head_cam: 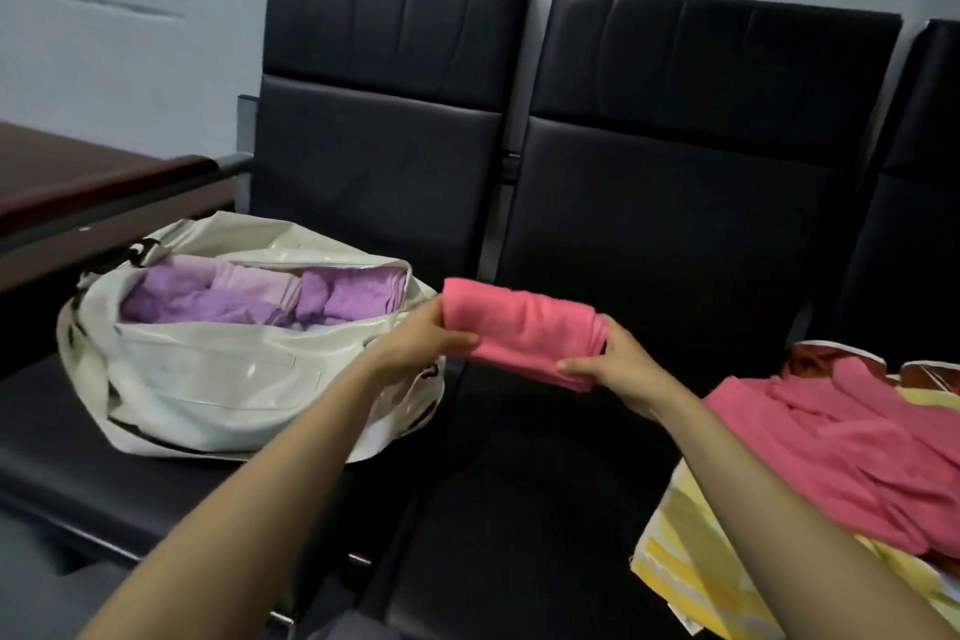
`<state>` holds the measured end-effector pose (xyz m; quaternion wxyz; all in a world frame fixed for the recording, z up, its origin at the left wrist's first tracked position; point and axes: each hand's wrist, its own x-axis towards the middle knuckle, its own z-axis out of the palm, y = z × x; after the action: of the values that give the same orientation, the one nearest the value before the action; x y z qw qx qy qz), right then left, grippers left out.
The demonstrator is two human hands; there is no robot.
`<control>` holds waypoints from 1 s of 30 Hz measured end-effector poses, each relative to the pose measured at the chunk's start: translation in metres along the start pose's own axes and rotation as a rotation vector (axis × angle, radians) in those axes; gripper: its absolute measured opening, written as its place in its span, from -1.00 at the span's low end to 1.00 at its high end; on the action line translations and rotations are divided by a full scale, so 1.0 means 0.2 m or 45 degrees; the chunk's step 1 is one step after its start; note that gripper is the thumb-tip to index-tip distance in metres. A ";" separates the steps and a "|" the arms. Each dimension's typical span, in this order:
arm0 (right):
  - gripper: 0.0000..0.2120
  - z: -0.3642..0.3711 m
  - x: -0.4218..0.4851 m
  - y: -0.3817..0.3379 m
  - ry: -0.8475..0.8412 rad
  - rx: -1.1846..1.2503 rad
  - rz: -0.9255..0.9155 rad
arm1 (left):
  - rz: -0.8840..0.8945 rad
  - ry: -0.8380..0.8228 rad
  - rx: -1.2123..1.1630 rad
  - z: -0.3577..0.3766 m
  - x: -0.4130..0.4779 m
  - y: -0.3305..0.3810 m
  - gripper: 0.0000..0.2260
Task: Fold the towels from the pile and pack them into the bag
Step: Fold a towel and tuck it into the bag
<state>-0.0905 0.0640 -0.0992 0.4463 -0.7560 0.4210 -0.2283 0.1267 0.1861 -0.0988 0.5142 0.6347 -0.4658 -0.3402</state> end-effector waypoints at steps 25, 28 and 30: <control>-0.50 0.95 0.36 -0.51 -0.248 -1.240 -0.531 | -0.269 0.347 0.913 -0.97 0.00 -0.37 -0.66; -0.64 0.87 0.35 -0.55 -0.361 -1.199 -0.501 | -0.354 0.133 0.875 -0.96 0.00 -0.32 -0.77; -0.67 0.82 0.37 -0.59 -0.468 -1.190 -0.453 | -0.465 0.061 0.847 -0.98 0.02 -0.30 -0.86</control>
<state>0.1192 0.1104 -0.0809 0.0827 -0.9615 0.2579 0.0477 0.3203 0.2497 -0.1097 0.2218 0.8473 -0.4177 -0.2416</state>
